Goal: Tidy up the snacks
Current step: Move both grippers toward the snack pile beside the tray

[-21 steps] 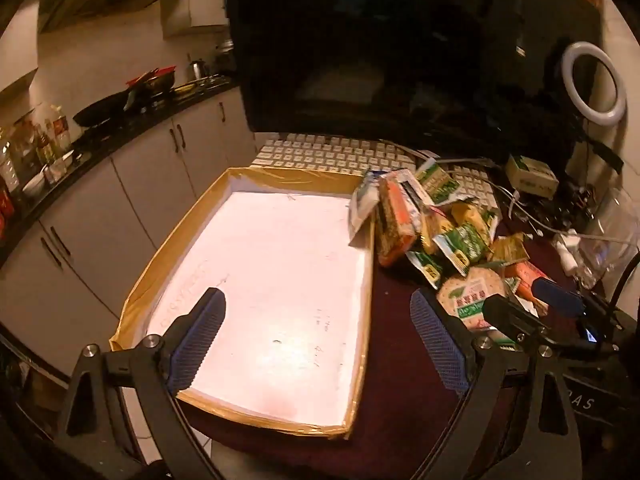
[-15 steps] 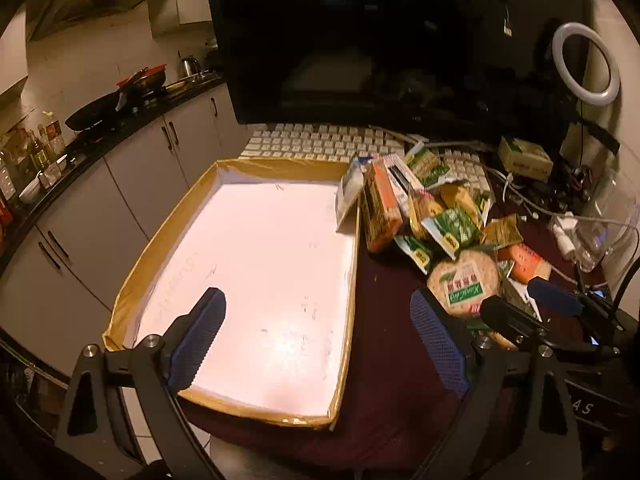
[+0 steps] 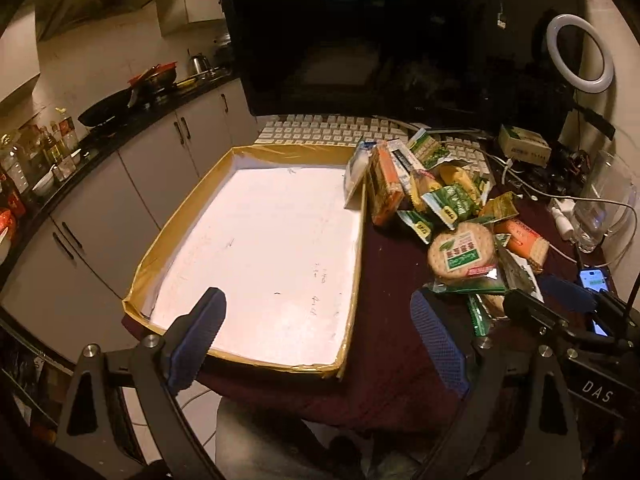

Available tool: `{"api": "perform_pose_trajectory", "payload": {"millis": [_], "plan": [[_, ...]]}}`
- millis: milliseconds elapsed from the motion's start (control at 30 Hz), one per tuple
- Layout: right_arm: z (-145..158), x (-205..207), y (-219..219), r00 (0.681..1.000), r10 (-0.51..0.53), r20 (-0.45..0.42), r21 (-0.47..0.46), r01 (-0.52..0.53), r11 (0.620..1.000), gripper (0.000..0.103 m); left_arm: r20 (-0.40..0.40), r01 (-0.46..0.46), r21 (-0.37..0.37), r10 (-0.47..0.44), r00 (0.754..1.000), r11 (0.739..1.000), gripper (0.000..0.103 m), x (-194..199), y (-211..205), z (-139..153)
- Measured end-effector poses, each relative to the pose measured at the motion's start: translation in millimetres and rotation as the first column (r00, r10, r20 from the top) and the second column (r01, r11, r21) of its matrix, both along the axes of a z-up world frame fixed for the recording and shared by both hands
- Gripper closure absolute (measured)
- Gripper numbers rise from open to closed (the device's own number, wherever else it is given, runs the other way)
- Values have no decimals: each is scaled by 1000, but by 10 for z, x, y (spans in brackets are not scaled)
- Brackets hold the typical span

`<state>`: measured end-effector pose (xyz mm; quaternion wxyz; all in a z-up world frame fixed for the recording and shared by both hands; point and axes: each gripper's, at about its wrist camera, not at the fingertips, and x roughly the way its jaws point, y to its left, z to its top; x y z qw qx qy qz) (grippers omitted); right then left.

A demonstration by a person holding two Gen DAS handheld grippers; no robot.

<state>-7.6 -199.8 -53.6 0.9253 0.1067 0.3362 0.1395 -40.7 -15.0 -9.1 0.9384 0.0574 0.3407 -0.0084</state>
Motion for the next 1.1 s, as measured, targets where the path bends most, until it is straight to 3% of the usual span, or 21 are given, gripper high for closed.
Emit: {"api": "perform_pose_trajectory", "payload": {"millis": [267,500,667,800,1100], "plan": [[-9,-323,-66,999,-14,36,-5,15,1000,31,-30,28,1,-28,999,1000,9,25,18,-43],[-40,-352,-212,996,-39,77,8,38,999,37,-39,71,-12,-71,997,997,9,-1,-8,5],[-120,-260,-304,998,-53,18,2,53,999,37,-73,94,-42,-97,993,995,9,24,-34,-8],[-189,-210,-350,998,-56,5,-2,56,998,37,-139,110,-63,-118,983,992,9,-19,-63,-33],[-364,-57,-370,997,-69,-28,17,70,997,37,-194,169,-88,-183,964,982,9,173,-274,-84]]}}
